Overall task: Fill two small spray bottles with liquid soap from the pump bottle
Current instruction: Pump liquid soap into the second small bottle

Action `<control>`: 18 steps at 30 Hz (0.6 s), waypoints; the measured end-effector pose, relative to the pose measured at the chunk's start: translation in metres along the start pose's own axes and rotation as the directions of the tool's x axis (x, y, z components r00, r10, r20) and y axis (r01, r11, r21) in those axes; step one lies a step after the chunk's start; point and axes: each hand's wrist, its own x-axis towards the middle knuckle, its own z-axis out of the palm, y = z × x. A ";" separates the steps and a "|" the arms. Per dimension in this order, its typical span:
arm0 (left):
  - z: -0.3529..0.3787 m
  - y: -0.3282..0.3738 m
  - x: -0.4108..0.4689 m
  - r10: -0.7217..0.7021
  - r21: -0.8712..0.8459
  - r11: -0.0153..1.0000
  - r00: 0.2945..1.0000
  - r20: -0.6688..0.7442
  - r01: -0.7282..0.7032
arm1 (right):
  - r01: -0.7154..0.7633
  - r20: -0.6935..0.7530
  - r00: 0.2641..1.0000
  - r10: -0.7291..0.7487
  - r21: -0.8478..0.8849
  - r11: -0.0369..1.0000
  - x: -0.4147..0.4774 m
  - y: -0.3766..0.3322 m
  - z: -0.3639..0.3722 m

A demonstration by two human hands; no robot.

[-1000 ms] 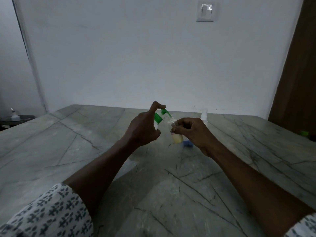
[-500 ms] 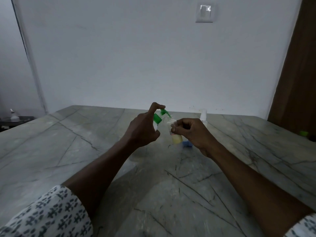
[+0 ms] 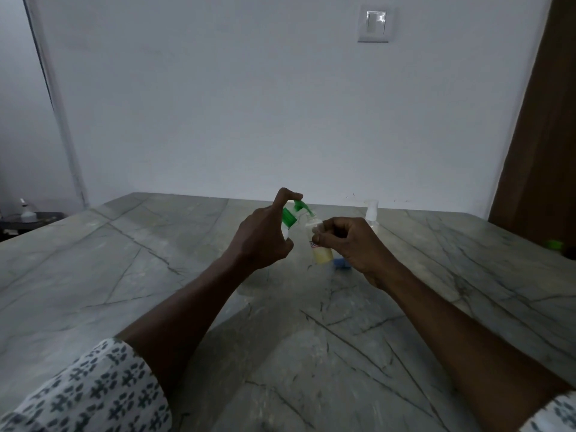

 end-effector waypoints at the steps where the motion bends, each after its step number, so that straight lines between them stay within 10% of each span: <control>1: -0.001 0.000 -0.001 0.005 -0.003 1.000 1.000 -0.001 -0.005 | -0.002 -0.002 1.000 0.002 0.002 1.000 0.000 0.000 -0.001; 18: 0.002 -0.001 0.001 -0.002 0.041 0.999 1.000 0.005 0.002 | 0.024 -0.012 1.000 -0.025 -0.013 1.000 0.000 0.002 -0.001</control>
